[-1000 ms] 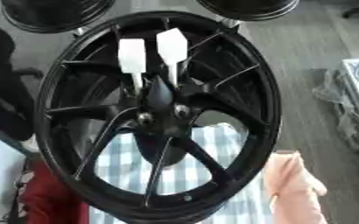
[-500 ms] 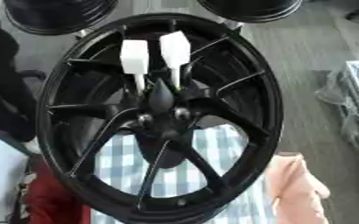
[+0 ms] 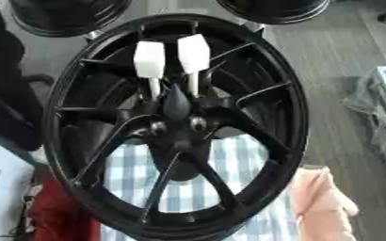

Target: Pull the pin out of the wheel hub.

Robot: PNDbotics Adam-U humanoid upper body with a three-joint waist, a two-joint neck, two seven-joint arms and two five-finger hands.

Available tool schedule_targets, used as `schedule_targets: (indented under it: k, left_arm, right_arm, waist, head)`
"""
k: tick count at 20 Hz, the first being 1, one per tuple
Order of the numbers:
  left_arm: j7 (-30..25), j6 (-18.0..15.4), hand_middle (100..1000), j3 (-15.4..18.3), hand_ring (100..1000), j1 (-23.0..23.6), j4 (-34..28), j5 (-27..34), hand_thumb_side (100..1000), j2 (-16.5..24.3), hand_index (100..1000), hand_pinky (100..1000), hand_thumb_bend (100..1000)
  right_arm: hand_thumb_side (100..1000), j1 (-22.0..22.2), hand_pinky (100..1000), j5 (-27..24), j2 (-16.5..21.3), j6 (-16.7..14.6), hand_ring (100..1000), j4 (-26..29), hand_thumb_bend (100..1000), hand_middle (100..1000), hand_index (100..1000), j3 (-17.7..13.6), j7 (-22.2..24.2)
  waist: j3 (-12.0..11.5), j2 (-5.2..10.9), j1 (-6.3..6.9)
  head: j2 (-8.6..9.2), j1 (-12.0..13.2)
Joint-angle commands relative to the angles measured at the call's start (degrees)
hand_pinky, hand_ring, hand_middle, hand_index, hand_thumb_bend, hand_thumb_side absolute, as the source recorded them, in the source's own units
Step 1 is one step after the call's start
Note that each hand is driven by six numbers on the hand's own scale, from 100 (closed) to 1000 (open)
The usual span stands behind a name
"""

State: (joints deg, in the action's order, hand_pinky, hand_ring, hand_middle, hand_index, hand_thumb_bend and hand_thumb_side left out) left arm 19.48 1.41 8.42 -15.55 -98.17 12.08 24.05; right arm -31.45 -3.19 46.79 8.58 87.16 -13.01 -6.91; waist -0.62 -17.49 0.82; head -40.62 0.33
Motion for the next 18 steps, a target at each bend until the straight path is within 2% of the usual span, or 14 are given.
schedule_targets:
  k: [1, 4, 9, 12, 13, 18]
  left_arm:
    - [-0.3, 0.0, 714, 0.0, 823, -0.8, -1.0, 0.2, 609, 0.5, 712, 734, 277]
    - [-0.3, 0.0, 714, 0.0, 823, -0.9, -1.0, 0.3, 609, 0.3, 712, 734, 276]
    - [-0.4, -0.1, 714, -0.1, 823, -1.1, -1.0, 0.5, 608, -0.1, 712, 733, 276]
    - [-0.3, -0.1, 713, -0.1, 823, -1.1, -1.0, 0.5, 608, -0.2, 712, 733, 277]
    - [-0.3, -0.1, 713, -0.1, 822, -1.1, -1.0, 0.5, 607, -0.3, 712, 733, 276]
    - [-0.2, -0.3, 713, -0.1, 822, -1.2, -1.0, 0.6, 607, -0.4, 712, 733, 276]
  right_arm:
    - [437, -2.8, 772, -7.4, -2.2, -2.8, 758, 0.9, 100, 707, 791, 1.5, -0.4]
    - [387, -5.1, 766, -10.0, -6.8, -4.4, 744, 0.3, 100, 691, 782, 2.2, 0.6]
    - [497, -7.0, 760, -13.0, -13.6, -5.7, 725, -1.0, 100, 671, 775, 1.8, 1.5]
    - [511, -7.2, 762, -12.7, -15.3, -5.8, 727, -1.5, 100, 674, 776, 1.6, 1.7]
    - [541, -7.2, 766, -12.5, -15.6, -5.8, 732, -1.7, 100, 678, 779, 1.6, 1.8]
    - [548, -6.7, 769, -11.2, -17.9, -6.3, 735, -2.9, 100, 681, 780, 1.3, 4.4]
  waist:
    - [-0.2, 0.8, 0.05]
    - [-0.5, 0.76, 0.28]
    - [-0.7, 0.69, 0.74]
    - [-0.7, 0.66, 0.88]
    - [-0.7, 0.64, 0.9]
    - [-0.7, 0.49, 1.25]
  head:
    - [0.79, -0.3]
    - [1.05, -0.4]
    - [1.52, -0.6]
    - [1.69, -0.7]
    - [1.74, -0.7]
    - [2.17, -0.7]
